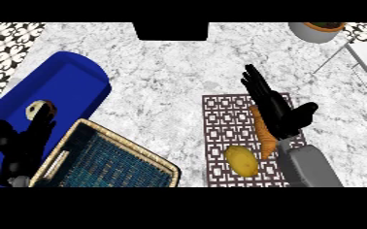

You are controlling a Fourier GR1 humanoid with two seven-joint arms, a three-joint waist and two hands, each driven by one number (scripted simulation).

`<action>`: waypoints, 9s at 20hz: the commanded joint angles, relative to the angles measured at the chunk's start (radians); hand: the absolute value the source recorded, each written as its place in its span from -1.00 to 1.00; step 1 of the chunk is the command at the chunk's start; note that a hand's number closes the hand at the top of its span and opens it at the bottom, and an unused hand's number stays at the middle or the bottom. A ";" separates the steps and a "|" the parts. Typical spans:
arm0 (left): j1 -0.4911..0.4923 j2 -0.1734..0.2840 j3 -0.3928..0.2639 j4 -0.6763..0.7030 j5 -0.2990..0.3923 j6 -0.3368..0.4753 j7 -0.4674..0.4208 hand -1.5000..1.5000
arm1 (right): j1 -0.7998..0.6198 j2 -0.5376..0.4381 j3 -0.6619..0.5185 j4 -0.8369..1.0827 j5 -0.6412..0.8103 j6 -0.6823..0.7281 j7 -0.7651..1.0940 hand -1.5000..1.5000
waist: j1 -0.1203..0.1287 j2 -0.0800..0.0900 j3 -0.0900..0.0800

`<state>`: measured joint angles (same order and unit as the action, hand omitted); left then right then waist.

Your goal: Pick the croissant from the placemat and place it in the tiered shelf

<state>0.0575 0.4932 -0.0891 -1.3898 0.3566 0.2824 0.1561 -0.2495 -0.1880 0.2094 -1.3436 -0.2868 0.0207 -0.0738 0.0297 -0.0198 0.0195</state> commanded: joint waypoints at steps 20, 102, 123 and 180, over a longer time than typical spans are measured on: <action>-0.023 0.030 0.011 -0.038 -0.026 -0.098 -0.099 0.00 | 0.013 0.150 0.133 0.254 1.292 -1.000 0.477 -1.00 | -0.064 0.008 -0.030; -0.047 -0.117 0.163 0.019 -0.171 -0.289 -0.103 0.00 | -0.314 0.123 -0.409 -0.105 1.675 0.161 1.218 1.00 | -0.030 0.019 -0.020; -0.037 -0.133 0.177 -0.055 -0.195 -0.276 -0.043 0.00 | -0.660 0.127 -0.473 -0.578 1.886 0.397 1.313 1.00 | -0.030 0.016 -0.021; -0.059 -0.153 0.245 0.002 -0.233 -0.347 -0.071 0.00 | -0.526 -0.394 -1.025 -0.146 1.624 0.104 0.961 -1.00 | -0.031 0.019 -0.020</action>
<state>0.0113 0.3541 0.1522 -1.4377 0.1259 -0.0580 0.1006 -0.7446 -0.5605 -0.7862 -1.4695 1.3980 0.1569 0.8747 0.0026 -0.0046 0.0059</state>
